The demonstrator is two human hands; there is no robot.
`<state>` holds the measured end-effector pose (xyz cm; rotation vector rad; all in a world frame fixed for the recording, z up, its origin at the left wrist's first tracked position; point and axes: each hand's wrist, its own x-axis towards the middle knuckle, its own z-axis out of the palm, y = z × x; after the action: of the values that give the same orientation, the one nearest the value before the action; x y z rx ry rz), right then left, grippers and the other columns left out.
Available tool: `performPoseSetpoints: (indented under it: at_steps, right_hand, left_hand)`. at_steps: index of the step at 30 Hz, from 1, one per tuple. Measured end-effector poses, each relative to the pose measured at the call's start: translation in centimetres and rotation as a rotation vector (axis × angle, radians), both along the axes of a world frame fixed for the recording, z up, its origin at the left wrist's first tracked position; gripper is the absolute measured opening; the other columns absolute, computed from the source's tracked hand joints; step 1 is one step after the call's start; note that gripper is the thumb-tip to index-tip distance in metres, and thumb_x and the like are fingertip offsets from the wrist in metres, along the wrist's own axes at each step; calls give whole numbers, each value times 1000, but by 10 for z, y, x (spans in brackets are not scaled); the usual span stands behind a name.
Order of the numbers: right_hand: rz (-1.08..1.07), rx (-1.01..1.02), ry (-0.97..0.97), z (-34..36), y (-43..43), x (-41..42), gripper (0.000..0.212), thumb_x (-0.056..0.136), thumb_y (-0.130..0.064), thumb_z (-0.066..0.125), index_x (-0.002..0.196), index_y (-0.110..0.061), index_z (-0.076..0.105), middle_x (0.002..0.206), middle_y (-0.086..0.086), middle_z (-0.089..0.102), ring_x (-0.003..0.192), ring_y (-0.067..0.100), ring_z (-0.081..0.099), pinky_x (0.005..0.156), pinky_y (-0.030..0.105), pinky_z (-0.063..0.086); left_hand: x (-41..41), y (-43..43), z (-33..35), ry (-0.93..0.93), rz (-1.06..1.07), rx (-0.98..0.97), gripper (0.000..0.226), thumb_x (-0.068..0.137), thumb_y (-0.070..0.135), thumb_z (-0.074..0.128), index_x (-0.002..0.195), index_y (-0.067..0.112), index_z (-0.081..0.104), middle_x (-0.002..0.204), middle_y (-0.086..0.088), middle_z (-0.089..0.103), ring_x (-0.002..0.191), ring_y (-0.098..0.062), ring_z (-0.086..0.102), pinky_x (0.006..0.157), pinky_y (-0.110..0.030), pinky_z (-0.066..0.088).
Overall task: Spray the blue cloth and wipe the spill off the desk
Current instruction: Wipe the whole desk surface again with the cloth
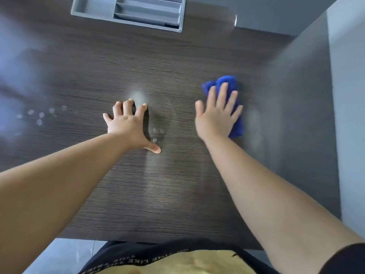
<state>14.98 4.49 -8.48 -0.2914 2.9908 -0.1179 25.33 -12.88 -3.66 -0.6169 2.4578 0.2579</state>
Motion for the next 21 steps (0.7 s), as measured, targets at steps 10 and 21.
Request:
performPoseSetpoints:
  at_steps: [10, 21]
  right_hand:
    - [139, -6, 42, 0, 52, -67, 53, 97, -47, 18, 147, -29, 27, 158, -3, 12, 144, 27, 11, 114, 52, 11]
    - [745, 42, 18, 2, 25, -89, 58, 94, -53, 19, 145, -30, 31, 156, -2, 20, 143, 29, 18, 112, 54, 17]
  left_hand:
    - [0, 0, 0, -11, 4, -6, 137, 36, 74, 76, 146, 31, 6, 152, -6, 2, 140, -34, -3, 111, -63, 10]
    - [-4, 1, 0, -48, -27, -55, 138, 34, 78, 73, 146, 30, 6, 151, -7, 3, 139, -34, 3, 109, -60, 18]
